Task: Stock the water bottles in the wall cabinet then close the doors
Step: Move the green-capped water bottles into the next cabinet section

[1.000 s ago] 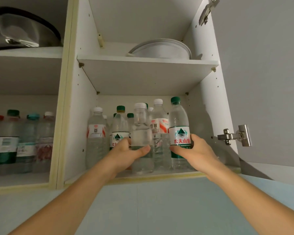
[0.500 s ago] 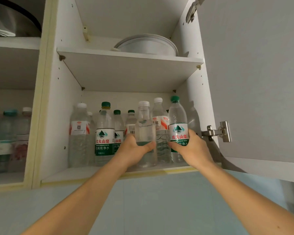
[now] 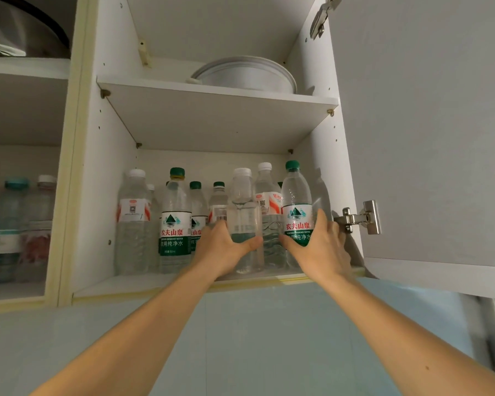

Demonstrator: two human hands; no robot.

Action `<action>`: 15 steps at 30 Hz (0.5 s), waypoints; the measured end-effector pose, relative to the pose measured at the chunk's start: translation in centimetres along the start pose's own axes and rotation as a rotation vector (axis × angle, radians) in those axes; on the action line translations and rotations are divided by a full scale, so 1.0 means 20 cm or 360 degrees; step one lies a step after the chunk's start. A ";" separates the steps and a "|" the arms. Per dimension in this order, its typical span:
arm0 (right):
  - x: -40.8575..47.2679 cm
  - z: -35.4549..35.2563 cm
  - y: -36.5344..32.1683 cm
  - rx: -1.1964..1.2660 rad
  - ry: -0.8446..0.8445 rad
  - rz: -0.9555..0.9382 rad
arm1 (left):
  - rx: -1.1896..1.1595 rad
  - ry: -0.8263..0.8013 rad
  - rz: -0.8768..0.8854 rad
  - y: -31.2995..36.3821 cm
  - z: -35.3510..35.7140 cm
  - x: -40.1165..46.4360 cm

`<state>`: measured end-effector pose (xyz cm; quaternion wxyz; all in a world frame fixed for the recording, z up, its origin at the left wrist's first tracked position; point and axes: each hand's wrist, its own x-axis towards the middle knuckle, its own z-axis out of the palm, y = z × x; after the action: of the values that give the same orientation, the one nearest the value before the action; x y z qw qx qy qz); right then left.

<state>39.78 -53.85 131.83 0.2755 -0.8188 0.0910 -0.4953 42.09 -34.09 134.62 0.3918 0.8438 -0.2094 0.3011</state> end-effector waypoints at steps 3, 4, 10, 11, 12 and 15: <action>-0.02 0.00 -0.01 0.0053 0.0185 -0.0101 | 0.0036 0.0116 0.0064 -0.02 -0.10 -0.01; -0.03 0.00 -0.01 0.0065 0.0257 -0.0154 | 0.0057 0.0208 0.0097 -0.03 -0.14 -0.01; -0.11 -0.01 -0.19 0.0345 0.0131 -0.0589 | 0.0351 0.0667 0.0180 -0.17 -0.43 0.09; -0.12 -0.01 -0.23 0.0394 -0.0022 -0.0599 | 0.0387 0.0654 0.0117 -0.20 -0.45 0.10; -0.13 0.00 -0.27 0.0407 -0.0150 -0.0574 | 0.0406 0.0627 0.0055 -0.22 -0.47 0.12; -0.15 0.02 -0.37 0.0309 -0.0296 -0.0466 | 0.0387 0.0523 -0.0050 -0.29 -0.46 0.13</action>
<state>37.76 -46.33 133.38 0.2854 -0.8351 -0.1032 -0.4588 44.27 -23.64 138.04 0.3207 0.8275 -0.0915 0.4518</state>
